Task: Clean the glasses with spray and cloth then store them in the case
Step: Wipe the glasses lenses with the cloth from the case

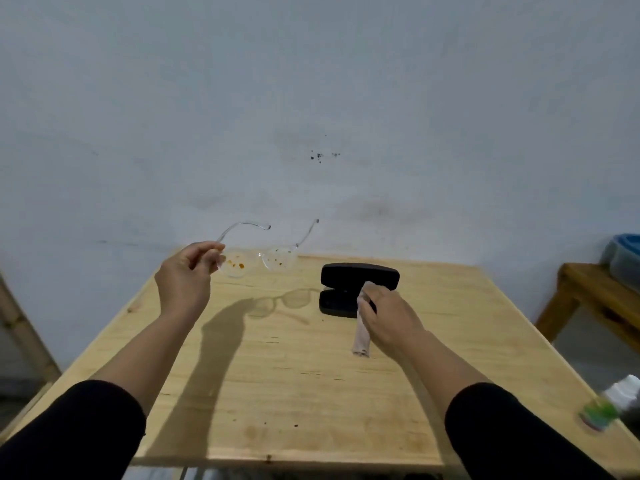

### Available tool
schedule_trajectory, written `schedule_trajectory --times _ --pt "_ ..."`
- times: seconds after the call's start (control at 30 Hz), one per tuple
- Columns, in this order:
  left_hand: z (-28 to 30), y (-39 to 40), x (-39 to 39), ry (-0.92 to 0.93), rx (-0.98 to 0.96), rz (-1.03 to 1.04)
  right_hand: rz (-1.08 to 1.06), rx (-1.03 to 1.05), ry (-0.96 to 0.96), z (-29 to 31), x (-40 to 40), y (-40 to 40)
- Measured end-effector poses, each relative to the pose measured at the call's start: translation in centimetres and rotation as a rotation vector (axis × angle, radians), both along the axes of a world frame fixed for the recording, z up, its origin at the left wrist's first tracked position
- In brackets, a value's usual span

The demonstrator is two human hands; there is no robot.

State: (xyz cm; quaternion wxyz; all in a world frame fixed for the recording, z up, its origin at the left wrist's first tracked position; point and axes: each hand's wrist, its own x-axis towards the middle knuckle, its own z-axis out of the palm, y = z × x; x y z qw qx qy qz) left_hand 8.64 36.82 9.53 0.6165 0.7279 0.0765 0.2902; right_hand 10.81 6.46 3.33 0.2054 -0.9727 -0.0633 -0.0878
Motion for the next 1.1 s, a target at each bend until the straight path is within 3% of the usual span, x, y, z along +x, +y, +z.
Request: schedule_trajectory --times 0.4,0.9,1.1 --pt "-2.0 0.7 2.5 0.037 0.037 0.018 0.159 0.06 0.012 -1.1 2.5 -0.9" --pt "-3.1 -0.3 3.2 0.039 0.014 -0.005 0.183 0.239 0.056 0.1 2.2 -1.0" --pt "-3.6 -1.4 3.2 0.033 -0.004 -0.047 0.34 0.094 0.144 0.7 1.2 -2.3"
